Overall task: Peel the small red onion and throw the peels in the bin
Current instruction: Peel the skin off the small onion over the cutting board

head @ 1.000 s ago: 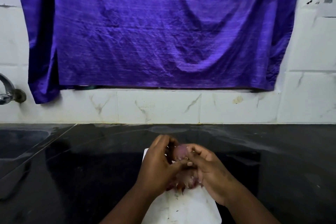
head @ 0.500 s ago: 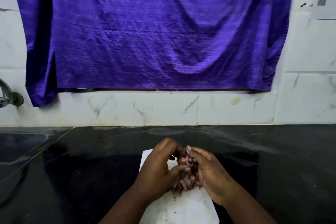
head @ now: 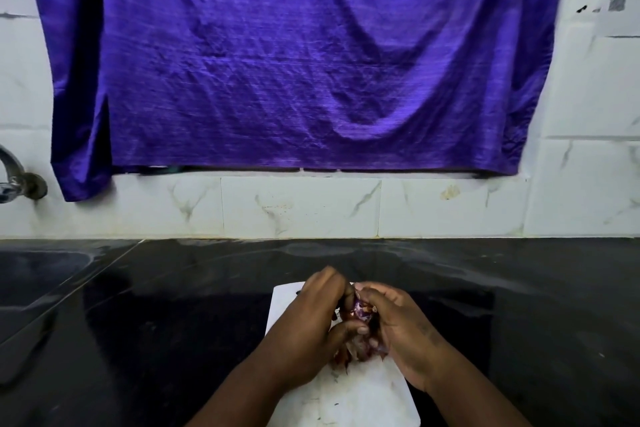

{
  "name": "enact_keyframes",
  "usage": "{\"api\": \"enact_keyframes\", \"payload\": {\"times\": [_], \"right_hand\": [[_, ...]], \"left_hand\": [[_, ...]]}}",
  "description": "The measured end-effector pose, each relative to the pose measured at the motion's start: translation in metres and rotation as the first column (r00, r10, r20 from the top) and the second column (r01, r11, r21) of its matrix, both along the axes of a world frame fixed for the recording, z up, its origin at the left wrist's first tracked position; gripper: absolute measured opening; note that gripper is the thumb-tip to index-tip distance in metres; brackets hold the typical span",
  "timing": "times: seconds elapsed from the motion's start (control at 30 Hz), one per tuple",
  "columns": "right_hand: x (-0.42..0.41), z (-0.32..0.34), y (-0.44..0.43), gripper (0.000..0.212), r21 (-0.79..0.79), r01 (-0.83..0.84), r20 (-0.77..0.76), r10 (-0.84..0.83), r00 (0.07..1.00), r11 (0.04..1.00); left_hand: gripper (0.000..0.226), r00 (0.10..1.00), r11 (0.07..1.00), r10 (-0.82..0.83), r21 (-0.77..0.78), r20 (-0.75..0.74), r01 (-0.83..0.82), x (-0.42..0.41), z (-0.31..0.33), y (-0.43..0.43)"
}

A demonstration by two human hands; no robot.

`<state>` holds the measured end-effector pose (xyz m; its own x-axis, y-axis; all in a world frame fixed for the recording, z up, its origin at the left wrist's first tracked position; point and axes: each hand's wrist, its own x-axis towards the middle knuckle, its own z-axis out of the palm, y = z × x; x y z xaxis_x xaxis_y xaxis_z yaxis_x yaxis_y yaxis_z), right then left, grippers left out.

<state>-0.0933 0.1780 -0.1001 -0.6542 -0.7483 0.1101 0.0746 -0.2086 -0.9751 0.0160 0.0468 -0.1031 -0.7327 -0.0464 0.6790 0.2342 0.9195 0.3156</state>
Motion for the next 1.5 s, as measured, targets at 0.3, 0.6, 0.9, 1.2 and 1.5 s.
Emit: {"api": "enact_keyframes", "payload": {"times": [0.3,0.6,0.9,1.2,1.5], "right_hand": [[-0.004,0.006,0.003,0.026,-0.028,0.063,0.125,-0.059,0.990,0.998],[-0.004,0.005,0.003,0.024,0.004,0.040,0.085,-0.040,0.996,0.999],[0.001,0.008,0.005,0.028,0.054,0.048,0.120,-0.054,0.991,0.997],[-0.014,0.005,0.009,0.029,-0.067,0.066,0.215,-0.050,0.975,0.996],[-0.009,0.008,0.010,0.026,-0.152,-0.008,0.191,0.037,0.981,0.988]], "left_hand": [[0.039,0.998,1.000,0.004,-0.016,-0.064,-0.005,-0.003,-0.004,-0.004],[0.014,0.997,0.997,-0.010,-0.077,-0.082,0.003,-0.001,-0.002,-0.003],[0.025,0.998,0.985,-0.003,-0.173,0.069,0.015,0.000,0.003,-0.004],[0.015,0.981,0.983,0.136,-0.138,0.137,-0.117,0.001,-0.002,-0.006],[0.033,0.973,0.973,0.229,-0.034,0.004,-0.228,0.001,-0.005,-0.004]]}}
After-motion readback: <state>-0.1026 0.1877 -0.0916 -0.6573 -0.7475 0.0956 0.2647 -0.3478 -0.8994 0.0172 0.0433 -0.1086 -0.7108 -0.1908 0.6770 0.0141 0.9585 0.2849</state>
